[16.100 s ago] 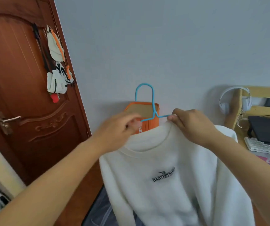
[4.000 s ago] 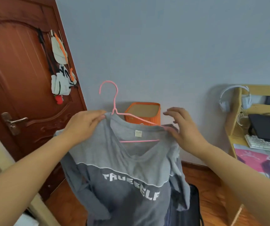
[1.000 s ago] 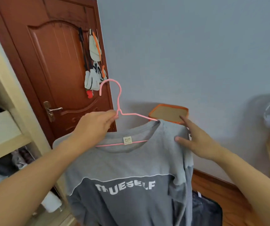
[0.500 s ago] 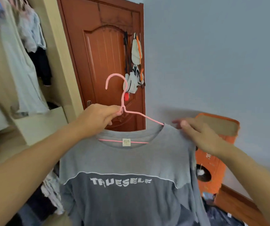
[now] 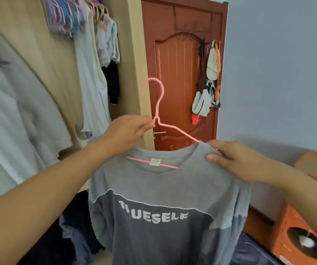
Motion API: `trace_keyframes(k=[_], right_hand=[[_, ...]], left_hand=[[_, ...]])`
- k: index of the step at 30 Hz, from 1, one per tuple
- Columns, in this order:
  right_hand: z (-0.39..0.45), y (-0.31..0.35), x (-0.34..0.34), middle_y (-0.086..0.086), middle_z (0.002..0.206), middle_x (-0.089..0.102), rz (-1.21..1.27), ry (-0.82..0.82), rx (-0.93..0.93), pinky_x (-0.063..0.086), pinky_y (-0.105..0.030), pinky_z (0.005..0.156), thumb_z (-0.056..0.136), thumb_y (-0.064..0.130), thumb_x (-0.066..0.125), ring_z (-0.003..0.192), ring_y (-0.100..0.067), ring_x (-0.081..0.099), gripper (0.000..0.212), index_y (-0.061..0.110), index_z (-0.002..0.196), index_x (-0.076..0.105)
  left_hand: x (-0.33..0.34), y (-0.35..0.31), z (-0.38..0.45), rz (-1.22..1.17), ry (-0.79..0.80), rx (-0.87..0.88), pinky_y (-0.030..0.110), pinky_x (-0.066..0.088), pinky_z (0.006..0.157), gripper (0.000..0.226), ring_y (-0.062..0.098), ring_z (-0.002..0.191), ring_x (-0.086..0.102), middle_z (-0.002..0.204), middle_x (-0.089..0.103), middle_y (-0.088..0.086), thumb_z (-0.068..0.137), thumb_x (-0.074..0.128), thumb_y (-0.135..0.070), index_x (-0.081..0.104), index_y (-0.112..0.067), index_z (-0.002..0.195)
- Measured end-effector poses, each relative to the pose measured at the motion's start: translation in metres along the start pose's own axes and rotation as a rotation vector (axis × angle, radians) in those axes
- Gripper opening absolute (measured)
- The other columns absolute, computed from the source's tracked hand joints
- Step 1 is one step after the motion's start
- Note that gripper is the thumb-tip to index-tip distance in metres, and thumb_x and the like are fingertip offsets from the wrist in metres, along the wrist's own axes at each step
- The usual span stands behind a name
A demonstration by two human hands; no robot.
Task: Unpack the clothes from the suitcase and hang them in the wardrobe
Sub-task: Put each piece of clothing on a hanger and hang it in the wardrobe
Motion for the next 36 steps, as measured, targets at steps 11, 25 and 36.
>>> trace_keyframes(k=[11,25,36], right_hand=[[0.092,0.098,-0.048,0.009,0.127,0.068,0.703,0.18,-0.085,0.054,-0.031,0.097,0.094,-0.008,0.057,0.113,-0.012,0.067,0.057,0.03,0.135,0.061],[0.291,0.296,-0.102,-0.01,0.119,0.069,0.746,-0.083,-0.294,0.057,-0.047,0.089,0.083,-0.02,0.046,0.103,-0.034,0.069,0.073,0.028,0.135,0.061],[0.568,0.426,-0.018,-0.006,0.127,0.065,0.481,-0.317,-0.235,0.057,-0.047,0.093,0.081,0.019,0.05,0.109,-0.032,0.065,0.055,0.029,0.135,0.061]], left_hand=[[-0.102,0.075,0.065,0.134,-0.187,-0.298,0.043,0.049,0.077,0.025,0.027,0.088,0.062,0.08,0.059,-0.008,0.104,0.047,-0.042,0.061,-0.03,0.088],[-0.322,0.22,-0.058,0.532,-0.447,-0.74,0.046,0.046,0.104,0.055,0.032,0.137,0.041,0.155,0.03,0.008,0.097,0.055,-0.028,0.041,-0.029,0.15],[-0.445,0.388,-0.176,0.979,-0.635,-0.84,0.06,0.024,0.118,0.077,0.047,0.149,0.017,0.161,0.016,0.026,0.093,0.051,-0.046,0.02,-0.023,0.159]])
Point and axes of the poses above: each hand's wrist, its own z-axis towards the middle knuckle, its own x-axis out of the palm, y = z × x, the point moved 4 cm from there along z, towards the middle knuckle
